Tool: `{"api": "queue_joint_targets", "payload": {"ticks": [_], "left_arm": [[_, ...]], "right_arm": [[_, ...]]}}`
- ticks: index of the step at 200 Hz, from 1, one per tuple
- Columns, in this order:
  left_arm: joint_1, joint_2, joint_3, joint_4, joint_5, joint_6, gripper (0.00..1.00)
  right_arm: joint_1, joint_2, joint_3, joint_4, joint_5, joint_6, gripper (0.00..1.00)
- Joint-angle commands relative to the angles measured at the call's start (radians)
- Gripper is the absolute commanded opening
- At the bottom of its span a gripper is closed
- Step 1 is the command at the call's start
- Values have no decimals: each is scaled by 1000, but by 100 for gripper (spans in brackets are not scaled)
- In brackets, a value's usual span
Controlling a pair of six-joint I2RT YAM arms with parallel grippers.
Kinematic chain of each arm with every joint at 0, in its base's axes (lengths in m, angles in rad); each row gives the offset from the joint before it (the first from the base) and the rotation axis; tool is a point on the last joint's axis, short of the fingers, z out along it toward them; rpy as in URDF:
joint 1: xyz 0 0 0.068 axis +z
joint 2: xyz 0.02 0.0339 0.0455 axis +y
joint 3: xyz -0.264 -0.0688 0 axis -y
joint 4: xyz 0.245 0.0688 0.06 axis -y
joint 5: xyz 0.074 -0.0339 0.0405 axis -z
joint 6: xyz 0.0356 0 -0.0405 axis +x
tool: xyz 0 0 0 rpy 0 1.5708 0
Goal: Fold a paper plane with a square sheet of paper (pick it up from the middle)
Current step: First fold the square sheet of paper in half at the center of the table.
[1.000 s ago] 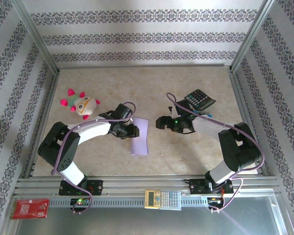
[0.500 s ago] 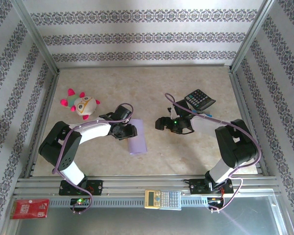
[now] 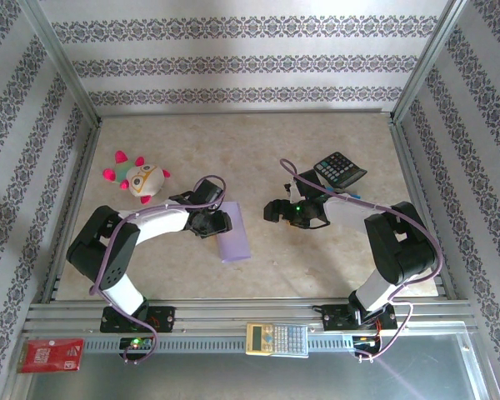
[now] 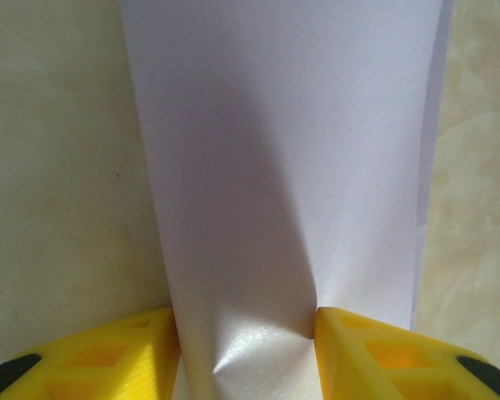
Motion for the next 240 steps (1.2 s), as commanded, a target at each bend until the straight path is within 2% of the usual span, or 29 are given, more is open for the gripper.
{"api": "queue_joint_targets", "payload": {"ticks": [1, 81, 240], "left_arm": [[-2, 38, 19, -56, 2, 35, 45], [-3, 91, 75, -123, 12, 86, 47], [-11, 127, 88, -124, -9, 102, 48]], "right_arm": [[0, 15, 20, 2, -25, -6, 87], [-2, 25, 26, 3, -29, -3, 86], [-2, 12, 23, 5, -26, 4, 86]]}}
